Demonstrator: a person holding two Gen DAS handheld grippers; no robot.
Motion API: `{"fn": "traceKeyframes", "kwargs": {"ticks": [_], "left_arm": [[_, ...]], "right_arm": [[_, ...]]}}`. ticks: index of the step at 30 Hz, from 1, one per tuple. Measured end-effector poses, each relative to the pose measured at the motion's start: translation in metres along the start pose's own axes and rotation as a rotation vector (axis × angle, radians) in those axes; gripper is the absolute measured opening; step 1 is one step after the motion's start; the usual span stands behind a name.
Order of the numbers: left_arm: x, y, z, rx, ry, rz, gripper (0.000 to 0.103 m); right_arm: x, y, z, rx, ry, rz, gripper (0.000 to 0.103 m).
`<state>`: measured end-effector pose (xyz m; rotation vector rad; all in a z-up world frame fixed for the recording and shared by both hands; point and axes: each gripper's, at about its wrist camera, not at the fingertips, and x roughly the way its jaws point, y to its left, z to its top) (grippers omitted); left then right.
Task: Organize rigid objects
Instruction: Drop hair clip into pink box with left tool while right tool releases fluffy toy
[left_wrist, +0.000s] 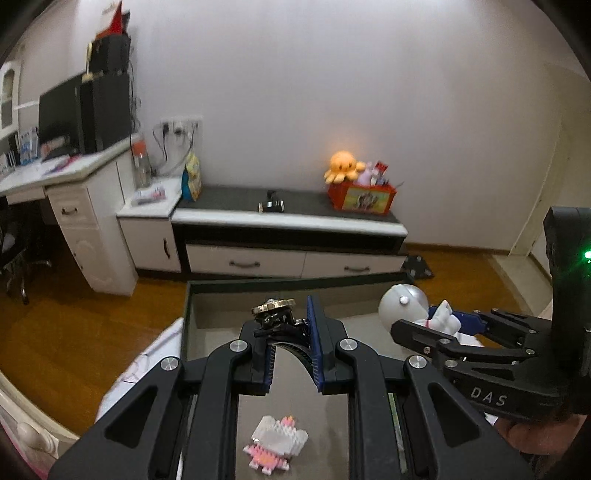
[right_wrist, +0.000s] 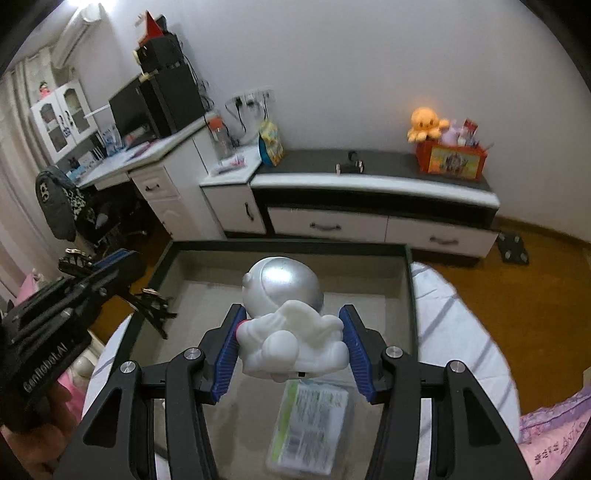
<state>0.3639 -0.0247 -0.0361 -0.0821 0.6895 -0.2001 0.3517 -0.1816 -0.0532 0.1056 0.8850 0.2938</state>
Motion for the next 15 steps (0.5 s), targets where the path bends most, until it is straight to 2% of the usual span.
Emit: {"fn": "traceKeyframes", "kwargs": {"ticks": [5, 10, 11, 12, 13, 14, 15], "left_arm": [[0.033, 0.006, -0.007, -0.029, 0.069, 0.003, 0.016], [0.046, 0.011, -0.012, -0.033, 0.105, 0.019, 0.016], [0.047, 0.012, -0.014, -0.038, 0.114, 0.025, 0.020], [0.047, 0.014, -0.015, -0.044, 0.121, 0.029, 0.038], [0.046, 0.015, -0.017, -0.049, 0.123, 0.037, 0.053], [0.042, 0.017, -0.018, -0.054, 0.110, 0.054, 0.071], [0.038, 0.018, -0.018, -0.058, 0.090, 0.083, 0.084]], "right_arm": [[0.028, -0.008, 0.003, 0.024, 0.065, -0.011, 0.054], [0.036, -0.014, 0.003, 0.036, 0.090, -0.022, 0.054], [0.037, -0.013, 0.003, 0.035, 0.095, -0.022, 0.054], [0.038, -0.013, 0.002, 0.035, 0.099, -0.019, 0.056], [0.038, -0.013, 0.001, 0.041, 0.100, -0.010, 0.062], [0.036, -0.015, 0.001, 0.054, 0.094, -0.014, 0.082], [0.033, -0.016, 0.001, 0.065, 0.081, -0.033, 0.089]]}}
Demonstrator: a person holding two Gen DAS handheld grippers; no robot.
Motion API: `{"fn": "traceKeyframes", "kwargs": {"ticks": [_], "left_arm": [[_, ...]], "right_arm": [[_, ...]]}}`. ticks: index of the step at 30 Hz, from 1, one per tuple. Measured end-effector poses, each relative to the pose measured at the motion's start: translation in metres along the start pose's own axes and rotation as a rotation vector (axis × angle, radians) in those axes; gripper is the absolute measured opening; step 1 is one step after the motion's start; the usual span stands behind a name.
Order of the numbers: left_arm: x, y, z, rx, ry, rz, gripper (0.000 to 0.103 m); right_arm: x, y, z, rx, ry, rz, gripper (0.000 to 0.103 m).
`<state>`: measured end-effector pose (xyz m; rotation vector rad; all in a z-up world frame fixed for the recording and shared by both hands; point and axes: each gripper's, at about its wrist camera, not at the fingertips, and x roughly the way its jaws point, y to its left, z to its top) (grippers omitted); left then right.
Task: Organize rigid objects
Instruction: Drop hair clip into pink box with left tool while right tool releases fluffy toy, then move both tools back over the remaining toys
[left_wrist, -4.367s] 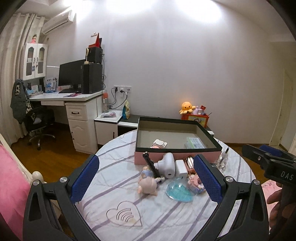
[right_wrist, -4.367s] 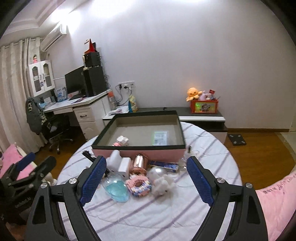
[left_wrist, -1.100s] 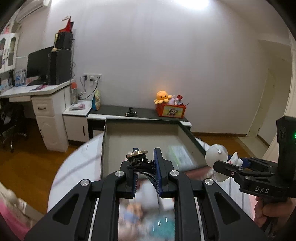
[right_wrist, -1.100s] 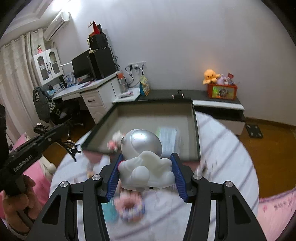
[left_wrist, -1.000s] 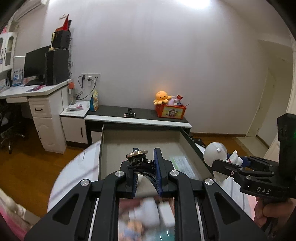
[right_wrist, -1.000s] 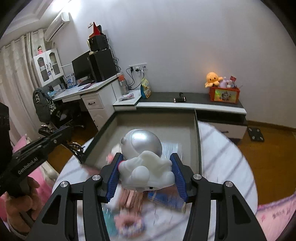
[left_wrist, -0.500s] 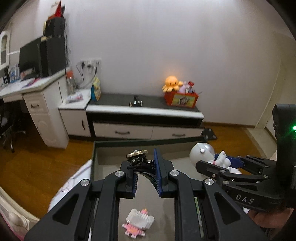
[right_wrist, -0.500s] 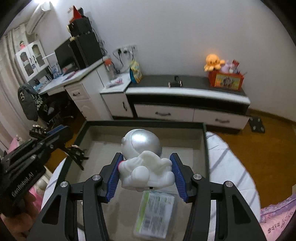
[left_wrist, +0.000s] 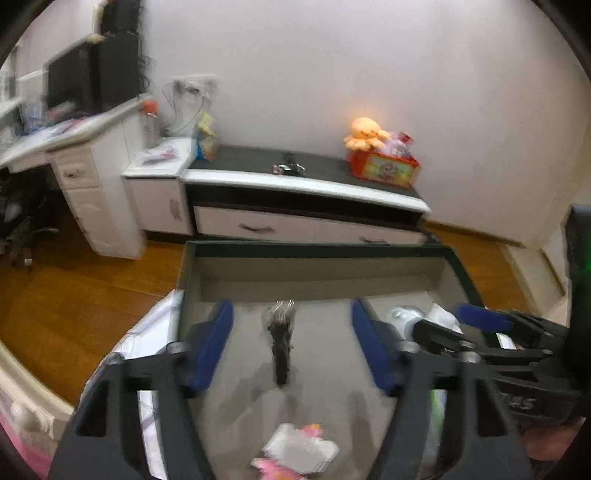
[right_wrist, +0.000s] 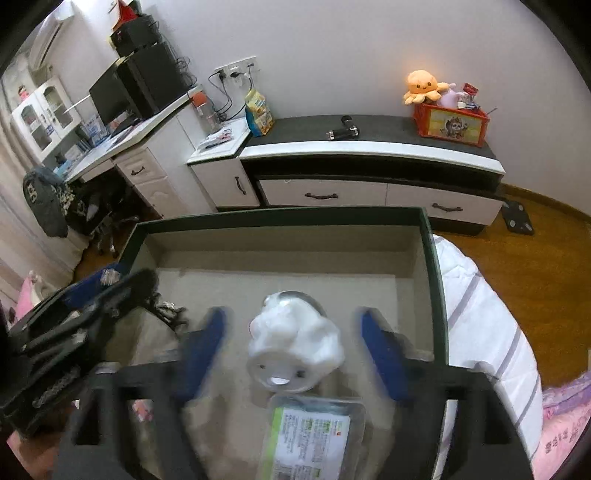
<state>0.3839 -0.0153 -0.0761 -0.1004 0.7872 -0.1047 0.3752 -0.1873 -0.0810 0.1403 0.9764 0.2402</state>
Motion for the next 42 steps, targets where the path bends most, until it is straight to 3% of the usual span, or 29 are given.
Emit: {"fn": "traceKeyframes", "kwargs": {"ticks": [2, 3, 4, 10, 22, 42], "left_arm": [[-0.013, 0.007, -0.003, -0.020, -0.028, -0.008, 0.102], [-0.019, 0.010, -0.004, -0.027, -0.043, -0.020, 0.103], [-0.027, 0.012, -0.006, -0.029, -0.063, -0.025, 0.103], [-0.074, 0.011, -0.019, -0.009, -0.143, -0.008, 0.103], [-0.143, -0.001, -0.059, 0.010, -0.190, -0.016, 0.103], [-0.223, -0.005, -0.144, -0.020, -0.239, -0.012, 0.103]], "right_arm": [[-0.009, -0.002, -0.001, 0.024, -0.027, 0.016, 0.091], [-0.014, -0.004, -0.002, 0.034, -0.037, 0.026, 0.098], [-0.020, -0.004, -0.003, 0.041, -0.055, 0.026, 0.103], [-0.054, 0.004, -0.012, 0.057, -0.123, 0.044, 0.103], [-0.101, 0.006, -0.052, 0.050, -0.177, 0.028, 0.103], [-0.198, 0.007, -0.170, 0.023, -0.346, 0.016, 0.103]]}}
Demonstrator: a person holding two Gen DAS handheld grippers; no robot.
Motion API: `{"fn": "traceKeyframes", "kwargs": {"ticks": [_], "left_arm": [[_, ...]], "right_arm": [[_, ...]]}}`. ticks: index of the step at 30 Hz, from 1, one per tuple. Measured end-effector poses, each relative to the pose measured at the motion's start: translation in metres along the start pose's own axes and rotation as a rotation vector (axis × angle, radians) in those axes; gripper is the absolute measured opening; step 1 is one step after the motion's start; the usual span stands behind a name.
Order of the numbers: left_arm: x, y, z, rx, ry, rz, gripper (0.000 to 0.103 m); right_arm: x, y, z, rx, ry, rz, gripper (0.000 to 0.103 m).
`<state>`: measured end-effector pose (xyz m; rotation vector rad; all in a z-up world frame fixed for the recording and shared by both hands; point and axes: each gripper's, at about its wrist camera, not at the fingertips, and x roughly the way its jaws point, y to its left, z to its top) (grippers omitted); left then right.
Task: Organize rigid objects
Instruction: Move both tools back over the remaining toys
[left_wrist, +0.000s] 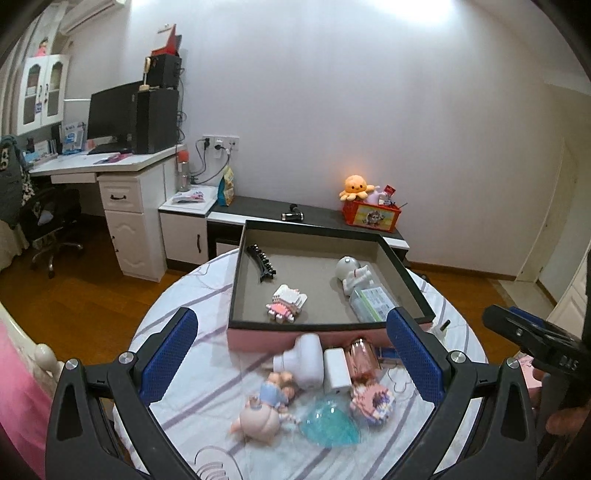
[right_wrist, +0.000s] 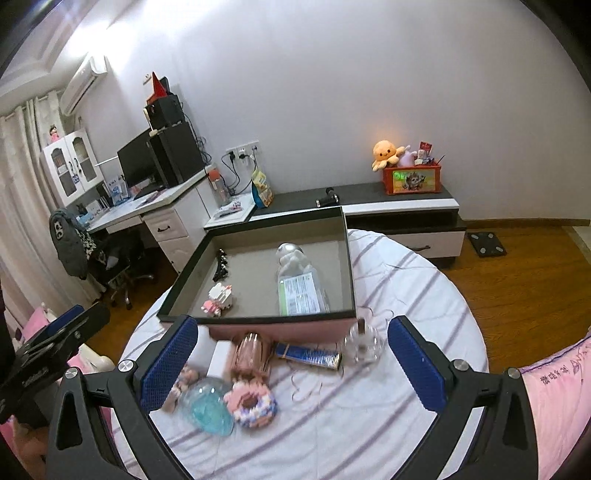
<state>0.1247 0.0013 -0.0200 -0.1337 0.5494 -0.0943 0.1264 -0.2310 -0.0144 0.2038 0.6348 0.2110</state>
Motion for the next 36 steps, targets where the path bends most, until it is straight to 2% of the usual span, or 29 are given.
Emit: {"fn": "traceKeyframes", "kwargs": {"ticks": [11, 22, 28, 36], "left_arm": [[-0.025, 0.010, -0.032, -0.043, 0.007, -0.003, 0.103], [-0.036, 0.020, -0.051, -0.057, -0.002, 0.002, 0.103], [-0.029, 0.019, -0.061, -0.026, 0.007, 0.021, 0.103], [0.000, 0.030, -0.089, 0.008, 0.091, 0.050, 0.103]], "right_arm": [[-0.025, 0.005, -0.037, -0.007, -0.028, -0.019, 0.103], [-0.023, 0.011, -0.045, -0.024, -0.014, -0.036, 0.103], [-0.018, 0.014, -0.050, -0.045, 0.012, -0.037, 0.103], [0.010, 0.011, -0.070, -0.065, 0.097, -0.030, 0.103]]}}
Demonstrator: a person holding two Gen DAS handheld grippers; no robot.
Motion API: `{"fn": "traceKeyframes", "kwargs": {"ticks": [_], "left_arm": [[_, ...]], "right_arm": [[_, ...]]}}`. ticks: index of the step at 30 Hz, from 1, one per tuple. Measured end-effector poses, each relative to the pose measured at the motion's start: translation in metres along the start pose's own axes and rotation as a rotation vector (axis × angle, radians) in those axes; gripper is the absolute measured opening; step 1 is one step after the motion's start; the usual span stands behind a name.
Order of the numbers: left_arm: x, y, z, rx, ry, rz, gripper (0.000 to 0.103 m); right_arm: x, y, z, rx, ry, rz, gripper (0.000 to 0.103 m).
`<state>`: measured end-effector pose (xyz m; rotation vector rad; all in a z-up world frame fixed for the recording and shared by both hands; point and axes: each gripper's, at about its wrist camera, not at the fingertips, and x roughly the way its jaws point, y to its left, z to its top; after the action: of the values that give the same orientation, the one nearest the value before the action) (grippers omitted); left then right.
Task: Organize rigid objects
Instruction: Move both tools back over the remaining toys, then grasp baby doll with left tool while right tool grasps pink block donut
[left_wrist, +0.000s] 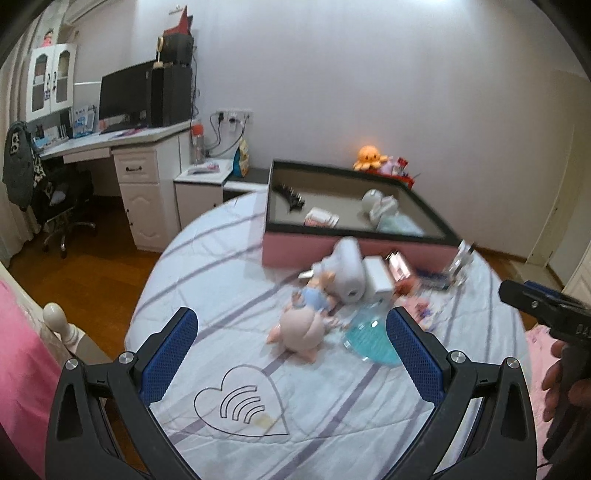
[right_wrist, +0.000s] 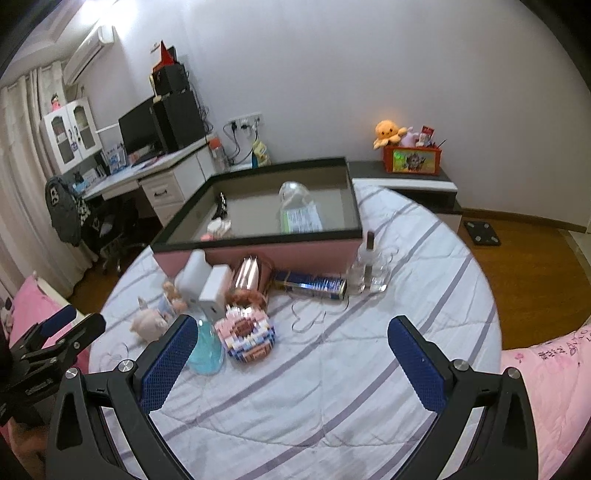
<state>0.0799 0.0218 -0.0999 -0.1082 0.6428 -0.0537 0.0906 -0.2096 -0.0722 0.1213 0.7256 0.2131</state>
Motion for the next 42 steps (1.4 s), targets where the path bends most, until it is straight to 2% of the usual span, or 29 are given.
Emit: {"fn": "traceKeyframes", "kwargs": {"ticks": [11, 19, 25, 28, 30, 31, 33, 35, 37, 40, 42], "left_arm": [[0.050, 0.006, -0.016, 0.039, 0.109, 0.026, 0.103], [0.072, -0.001, -0.009, 0.092, 0.157, 0.014, 0.103], [0.092, -0.011, 0.002, 0.145, 0.203, 0.017, 0.103], [0.101, -0.009, 0.004, 0.131, 0.229, 0.010, 0.101], [0.104, -0.006, 0.005, 0.104, 0.237, -0.030, 0.091], [0.104, -0.005, 0.005, 0.094, 0.234, -0.046, 0.088], [0.105, -0.006, 0.005, 0.093, 0.232, -0.073, 0.067], [0.103, -0.005, 0.004, 0.081, 0.227, -0.092, 0.067], [0.100, 0.000, 0.004, 0.050, 0.215, -0.112, 0.067], [0.087, 0.008, 0.003, 0.004, 0.174, -0.128, 0.058], [0.080, 0.010, 0.003, -0.005, 0.161, -0.122, 0.058]], "right_arm": [[0.042, 0.005, -0.020, -0.057, 0.121, 0.003, 0.103], [0.064, 0.014, -0.029, -0.117, 0.170, -0.003, 0.102], [0.078, 0.025, -0.029, -0.167, 0.185, 0.016, 0.094], [0.084, 0.028, -0.028, -0.181, 0.191, 0.031, 0.084], [0.089, 0.031, -0.026, -0.190, 0.199, 0.041, 0.074], [0.091, 0.033, -0.025, -0.201, 0.200, 0.045, 0.073], [0.093, 0.038, -0.025, -0.226, 0.199, 0.046, 0.064], [0.092, 0.042, -0.025, -0.240, 0.194, 0.052, 0.055], [0.091, 0.042, -0.026, -0.236, 0.188, 0.049, 0.055], [0.087, 0.036, -0.025, -0.200, 0.181, 0.063, 0.055], [0.082, 0.033, -0.025, -0.186, 0.174, 0.066, 0.055]]}}
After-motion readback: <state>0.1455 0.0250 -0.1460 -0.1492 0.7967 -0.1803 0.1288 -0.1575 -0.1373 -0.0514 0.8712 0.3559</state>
